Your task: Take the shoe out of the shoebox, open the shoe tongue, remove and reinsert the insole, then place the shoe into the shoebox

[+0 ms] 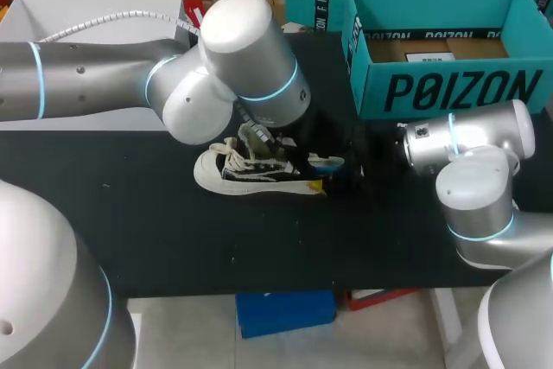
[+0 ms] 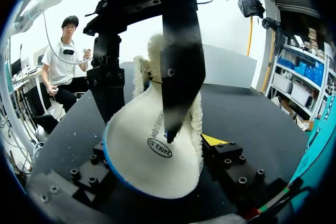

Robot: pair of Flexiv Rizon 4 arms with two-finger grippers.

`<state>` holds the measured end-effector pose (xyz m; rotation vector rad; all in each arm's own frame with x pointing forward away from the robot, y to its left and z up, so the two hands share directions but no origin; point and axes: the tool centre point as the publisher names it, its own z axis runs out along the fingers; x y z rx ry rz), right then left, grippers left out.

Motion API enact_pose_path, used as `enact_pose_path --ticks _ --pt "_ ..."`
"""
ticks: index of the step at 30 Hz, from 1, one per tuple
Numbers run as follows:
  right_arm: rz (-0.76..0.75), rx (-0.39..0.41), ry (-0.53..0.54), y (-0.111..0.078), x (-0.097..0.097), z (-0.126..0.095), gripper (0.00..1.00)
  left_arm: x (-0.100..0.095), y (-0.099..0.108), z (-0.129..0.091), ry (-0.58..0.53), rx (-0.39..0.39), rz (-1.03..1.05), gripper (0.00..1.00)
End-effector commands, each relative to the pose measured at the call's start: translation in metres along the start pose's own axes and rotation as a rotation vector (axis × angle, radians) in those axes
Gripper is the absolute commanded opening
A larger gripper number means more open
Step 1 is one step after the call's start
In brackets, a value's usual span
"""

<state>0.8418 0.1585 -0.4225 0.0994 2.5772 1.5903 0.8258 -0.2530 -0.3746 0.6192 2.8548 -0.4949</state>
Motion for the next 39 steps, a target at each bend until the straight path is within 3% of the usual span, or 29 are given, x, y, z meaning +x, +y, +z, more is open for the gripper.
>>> enact_pose_path --ticks 1,7,8,9,10,21,32,39 --pt "0.001 0.001 -0.001 -0.001 0.000 0.003 0.00 -0.002 0.001 0.003 -0.009 -0.004 -0.004 0.47" --pt "0.001 0.001 -0.001 -0.001 0.000 0.003 0.00 -0.004 0.003 0.006 -0.021 -0.031 -0.016 0.33" --pt "0.001 0.001 -0.001 -0.001 0.000 0.003 0.00 -0.004 0.004 0.006 -0.020 -0.030 -0.019 0.27" --pt "0.001 0.001 -0.001 -0.001 0.000 0.003 0.00 -0.004 0.004 0.006 -0.019 -0.029 -0.022 0.07" --pt "0.001 0.001 -0.001 -0.001 0.000 0.003 0.00 -0.004 0.005 0.006 -0.019 -0.028 -0.024 0.00" --pt "0.001 0.001 -0.001 -0.001 0.000 0.003 0.00 -0.001 0.005 -0.004 -0.023 -0.018 -0.031 0.00" --pt "0.001 0.001 -0.001 -0.001 0.000 0.003 0.00 0.010 -0.002 -0.041 0.033 0.184 0.015 0.00" --pt "0.001 0.001 -0.001 -0.001 0.000 0.003 0.00 0.016 -0.016 -0.070 0.072 0.354 0.069 0.00"
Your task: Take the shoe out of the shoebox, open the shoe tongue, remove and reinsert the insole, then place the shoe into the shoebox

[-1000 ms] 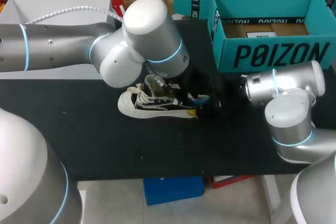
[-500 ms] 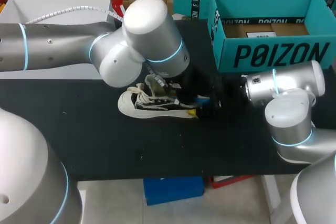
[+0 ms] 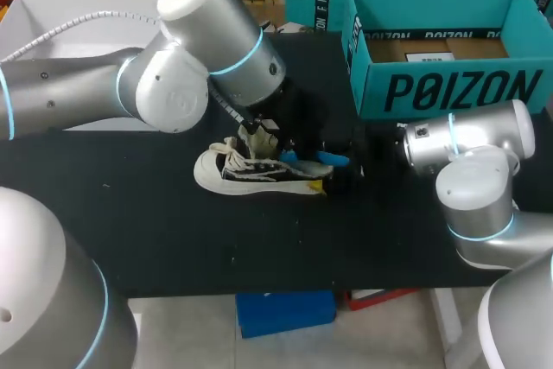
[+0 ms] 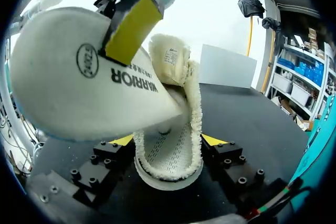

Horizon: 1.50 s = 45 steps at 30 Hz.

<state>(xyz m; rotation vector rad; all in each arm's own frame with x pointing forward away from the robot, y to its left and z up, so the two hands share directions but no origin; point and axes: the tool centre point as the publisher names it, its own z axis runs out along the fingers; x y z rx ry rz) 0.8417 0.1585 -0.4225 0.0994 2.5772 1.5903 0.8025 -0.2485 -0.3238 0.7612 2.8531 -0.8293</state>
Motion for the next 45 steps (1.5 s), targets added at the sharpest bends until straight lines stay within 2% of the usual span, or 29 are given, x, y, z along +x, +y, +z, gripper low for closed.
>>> enact_pose_path --ticks 1,10,19,26,32,34,36,45 --pt "0.001 0.001 -0.001 -0.001 0.000 0.003 0.00 0.007 -0.004 -0.023 0.010 0.139 0.025 0.00" --pt "0.001 0.001 -0.001 -0.001 0.000 0.003 0.00 0.009 -0.038 -0.060 0.057 0.426 0.038 0.00" --pt "0.001 0.001 -0.001 -0.001 0.000 0.003 0.00 0.011 -0.067 -0.098 0.029 0.568 -0.006 0.00" --pt "0.001 0.001 -0.001 -0.001 0.000 0.003 0.00 0.015 -0.092 -0.137 -0.040 0.648 0.001 0.00" --pt "0.001 0.001 -0.001 -0.001 0.000 0.003 0.00 0.022 -0.117 -0.159 -0.046 0.706 0.036 0.00" --pt "0.001 0.001 -0.001 -0.001 0.000 0.003 0.00 0.026 -0.124 -0.163 -0.043 0.719 0.051 0.00" --pt "0.001 0.001 -0.001 -0.001 0.000 0.003 0.00 0.032 -0.130 -0.167 -0.036 0.693 0.065 0.00" --pt "0.001 0.001 -0.001 -0.001 0.000 0.003 0.00 0.032 -0.130 -0.167 -0.036 0.693 0.065 0.00"
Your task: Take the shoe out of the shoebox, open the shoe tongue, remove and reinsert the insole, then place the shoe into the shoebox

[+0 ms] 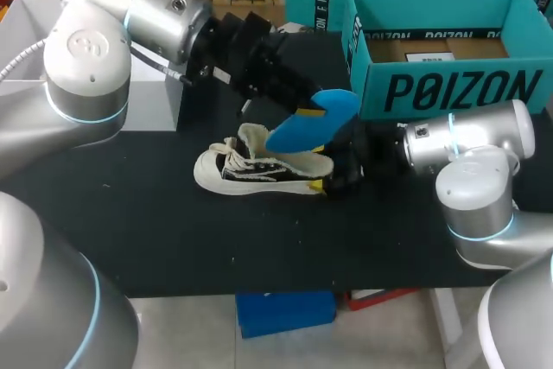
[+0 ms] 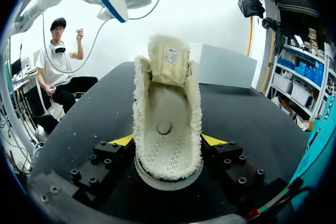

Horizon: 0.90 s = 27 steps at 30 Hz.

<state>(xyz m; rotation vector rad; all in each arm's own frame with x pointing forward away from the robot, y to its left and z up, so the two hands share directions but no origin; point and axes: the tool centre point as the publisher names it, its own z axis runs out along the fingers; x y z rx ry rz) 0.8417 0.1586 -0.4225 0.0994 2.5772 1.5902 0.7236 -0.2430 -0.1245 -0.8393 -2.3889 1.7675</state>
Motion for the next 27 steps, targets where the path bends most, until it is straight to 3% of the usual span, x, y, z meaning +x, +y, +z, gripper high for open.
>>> enact_pose_path --ticks 1,7,10,11,12,17,18,27 --pt "0.001 0.001 -0.001 -0.001 0.000 0.003 0.00 0.001 0.000 0.000 -0.005 -0.001 0.001 0.00" --pt "0.001 0.001 -0.001 -0.001 0.000 0.003 0.00 0.001 0.000 0.000 -0.005 -0.001 0.001 0.00" --pt "0.001 0.001 -0.001 -0.001 0.000 0.003 0.00 0.008 0.006 -0.003 -0.077 0.180 -0.077 0.00" --pt "0.001 0.001 -0.001 -0.001 0.000 0.003 0.00 0.010 0.008 -0.003 -0.235 0.213 -0.212 0.00" --pt "0.001 0.001 -0.001 -0.001 0.000 0.003 0.00 0.009 0.008 -0.005 -0.304 0.231 -0.233 0.00" --pt "0.001 0.001 -0.001 -0.001 0.000 0.003 0.00 0.009 0.010 -0.005 -0.356 0.364 -0.296 0.00" --pt "0.001 0.001 -0.001 -0.001 0.000 0.003 0.00 0.003 0.009 -0.011 -0.190 0.414 -0.212 0.00" --pt "0.001 0.001 -0.001 -0.001 0.000 0.003 0.00 0.004 -0.018 -0.031 -0.169 0.552 -0.276 0.00"
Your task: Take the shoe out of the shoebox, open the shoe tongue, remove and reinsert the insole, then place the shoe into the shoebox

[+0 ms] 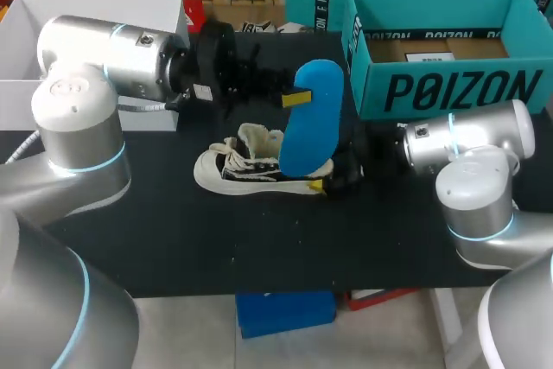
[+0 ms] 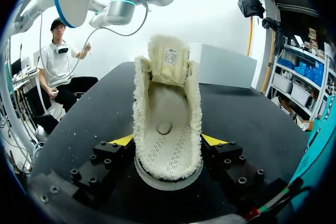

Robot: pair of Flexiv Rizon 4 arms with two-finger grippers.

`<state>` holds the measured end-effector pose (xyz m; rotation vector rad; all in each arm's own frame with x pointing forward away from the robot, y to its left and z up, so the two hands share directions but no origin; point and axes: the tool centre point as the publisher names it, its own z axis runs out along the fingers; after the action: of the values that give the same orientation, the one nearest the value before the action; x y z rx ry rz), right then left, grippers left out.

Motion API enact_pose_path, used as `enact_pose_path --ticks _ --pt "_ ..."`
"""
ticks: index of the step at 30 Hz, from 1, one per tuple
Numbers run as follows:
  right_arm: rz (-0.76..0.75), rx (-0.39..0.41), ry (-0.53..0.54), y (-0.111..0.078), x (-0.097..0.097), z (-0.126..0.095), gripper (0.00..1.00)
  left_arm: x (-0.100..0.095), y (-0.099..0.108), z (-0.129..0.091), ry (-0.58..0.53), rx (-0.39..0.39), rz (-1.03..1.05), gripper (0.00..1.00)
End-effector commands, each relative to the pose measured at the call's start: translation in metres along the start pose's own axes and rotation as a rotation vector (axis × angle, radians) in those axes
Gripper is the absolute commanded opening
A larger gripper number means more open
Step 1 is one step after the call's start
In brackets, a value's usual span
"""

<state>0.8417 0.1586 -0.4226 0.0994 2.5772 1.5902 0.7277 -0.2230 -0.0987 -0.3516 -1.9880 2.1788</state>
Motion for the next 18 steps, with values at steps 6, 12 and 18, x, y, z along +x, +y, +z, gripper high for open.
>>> enact_pose_path --ticks 6,12,18 --pt "0.001 0.001 -0.001 -0.001 0.000 0.003 0.00 0.013 -0.015 -0.009 -0.011 0.160 -0.148 0.00" --pt "0.001 0.001 -0.001 -0.001 0.000 0.003 0.00 0.026 -0.027 -0.010 -0.023 0.166 -0.217 0.00" --pt "0.001 0.001 -0.001 -0.001 0.000 0.003 0.00 0.035 -0.034 -0.017 -0.030 0.187 -0.284 0.00"
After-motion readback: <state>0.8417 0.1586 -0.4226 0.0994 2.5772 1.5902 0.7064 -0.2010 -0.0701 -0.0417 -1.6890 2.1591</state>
